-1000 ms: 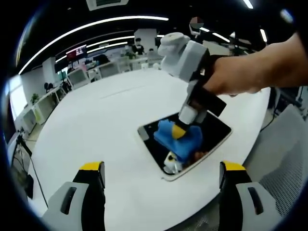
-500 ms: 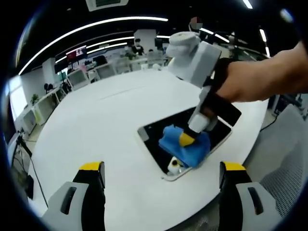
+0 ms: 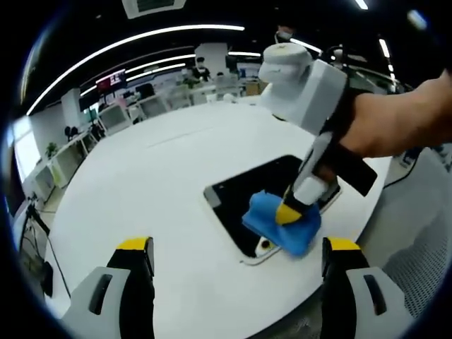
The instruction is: Wipe the mirror surface with the cleaning cloth until all visible marks leave the cleaned area.
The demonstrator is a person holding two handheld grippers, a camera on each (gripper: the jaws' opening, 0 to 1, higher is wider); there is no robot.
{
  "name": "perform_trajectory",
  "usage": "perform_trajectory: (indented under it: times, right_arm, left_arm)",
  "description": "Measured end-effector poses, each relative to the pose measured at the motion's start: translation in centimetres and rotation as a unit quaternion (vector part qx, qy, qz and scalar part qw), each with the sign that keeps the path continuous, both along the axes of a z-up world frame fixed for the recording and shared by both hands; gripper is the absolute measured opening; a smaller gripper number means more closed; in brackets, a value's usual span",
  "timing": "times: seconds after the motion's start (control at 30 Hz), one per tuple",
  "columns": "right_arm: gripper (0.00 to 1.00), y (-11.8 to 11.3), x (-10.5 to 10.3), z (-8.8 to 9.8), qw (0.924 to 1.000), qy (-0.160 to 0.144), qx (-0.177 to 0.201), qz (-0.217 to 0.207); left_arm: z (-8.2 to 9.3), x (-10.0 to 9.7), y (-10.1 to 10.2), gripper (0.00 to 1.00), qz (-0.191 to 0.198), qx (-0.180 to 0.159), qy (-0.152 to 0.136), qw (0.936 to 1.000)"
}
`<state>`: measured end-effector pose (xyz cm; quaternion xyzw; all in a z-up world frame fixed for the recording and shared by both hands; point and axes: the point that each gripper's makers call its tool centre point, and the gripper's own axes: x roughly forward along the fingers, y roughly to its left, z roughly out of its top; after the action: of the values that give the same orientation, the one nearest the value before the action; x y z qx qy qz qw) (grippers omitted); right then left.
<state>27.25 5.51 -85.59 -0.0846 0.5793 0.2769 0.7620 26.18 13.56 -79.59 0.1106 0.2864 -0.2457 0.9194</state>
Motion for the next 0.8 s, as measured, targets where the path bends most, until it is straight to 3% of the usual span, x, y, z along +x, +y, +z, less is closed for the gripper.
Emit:
perform_trajectory:
  times: [0.8]
  right_arm:
    - [0.03, 0.3, -1.2, -0.1, 0.9999, -0.002, 0.003, 0.017]
  left_arm:
    - [0.0, -0.1, 0.0, 0.99, 0.006, -0.007, 0.005, 0.9999]
